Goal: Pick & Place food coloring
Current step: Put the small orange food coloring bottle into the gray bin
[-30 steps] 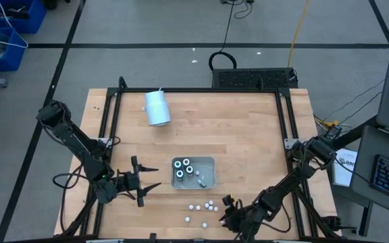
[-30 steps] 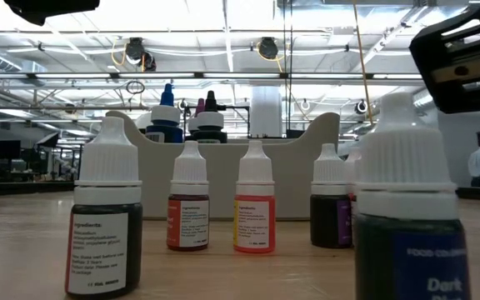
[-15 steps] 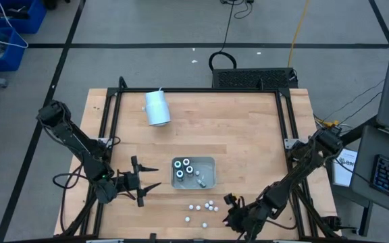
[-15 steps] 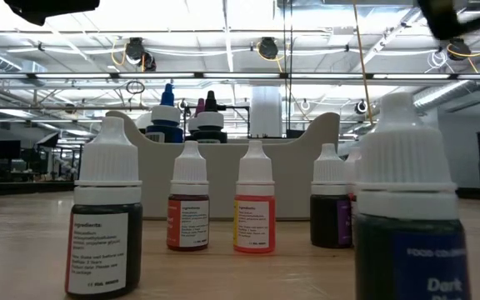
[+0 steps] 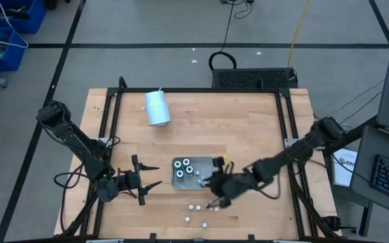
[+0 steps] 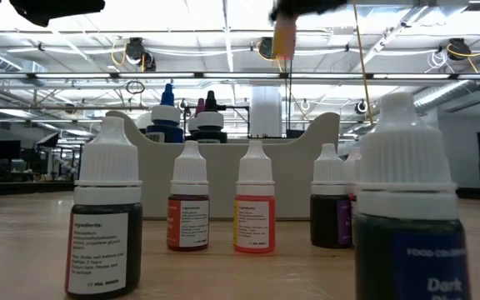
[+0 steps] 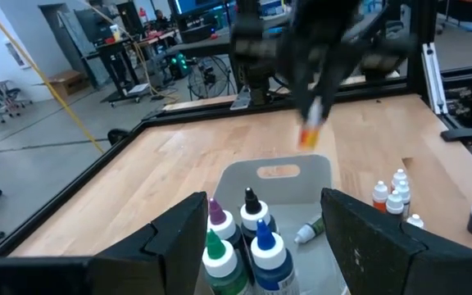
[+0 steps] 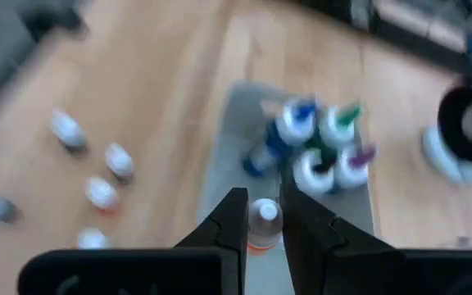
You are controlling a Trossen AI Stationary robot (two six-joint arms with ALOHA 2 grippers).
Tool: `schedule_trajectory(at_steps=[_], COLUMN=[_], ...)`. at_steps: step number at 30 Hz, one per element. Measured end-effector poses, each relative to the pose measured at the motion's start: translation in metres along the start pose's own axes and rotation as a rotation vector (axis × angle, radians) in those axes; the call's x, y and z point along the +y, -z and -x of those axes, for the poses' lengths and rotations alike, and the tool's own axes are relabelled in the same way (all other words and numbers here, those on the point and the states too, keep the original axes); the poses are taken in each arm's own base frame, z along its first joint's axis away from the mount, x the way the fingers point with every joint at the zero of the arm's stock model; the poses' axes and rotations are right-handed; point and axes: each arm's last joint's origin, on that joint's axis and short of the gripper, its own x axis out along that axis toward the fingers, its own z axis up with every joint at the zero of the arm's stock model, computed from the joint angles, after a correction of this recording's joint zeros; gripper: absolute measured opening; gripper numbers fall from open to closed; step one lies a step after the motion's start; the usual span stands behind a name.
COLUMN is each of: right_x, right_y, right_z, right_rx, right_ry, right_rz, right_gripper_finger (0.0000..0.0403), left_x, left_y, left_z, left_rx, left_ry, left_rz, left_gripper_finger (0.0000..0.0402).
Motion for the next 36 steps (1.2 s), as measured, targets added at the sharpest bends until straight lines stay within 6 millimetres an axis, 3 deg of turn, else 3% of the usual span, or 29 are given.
schedule_trajectory(at_steps=[4,20,28,36], right_x=[-0.015,-0.050,-0.050,-0.045], right_y=[0.014,0.043,0.060,0.068], right_z=[-0.024,-0.048,-0.055,-0.069], right_rx=[0.025,-0.005,0.030,0.048], right_ry=[-0.045,0.000,0.012,-0.041], right_rz=[-0.035,-0.208,-0.273,-0.212], right_gripper_finger=[0.0043,0.0043,0.0044,0.0045], left_x=[0.000,0.000,0.000,0.000], left_y=[-0.001,-0.001,-0.002,-0.001], left_z=[0.000,0.000,0.000,0.000], left_rx=[-0.003,-0.007,-0.009,-0.008], left_ry=[0.003,0.000,0.000,0.001], left_rz=[-0.004,-0.033,-0.031,-0.039], left_gripper_finger=[0.0241,0.0241,0.0241,0.0241])
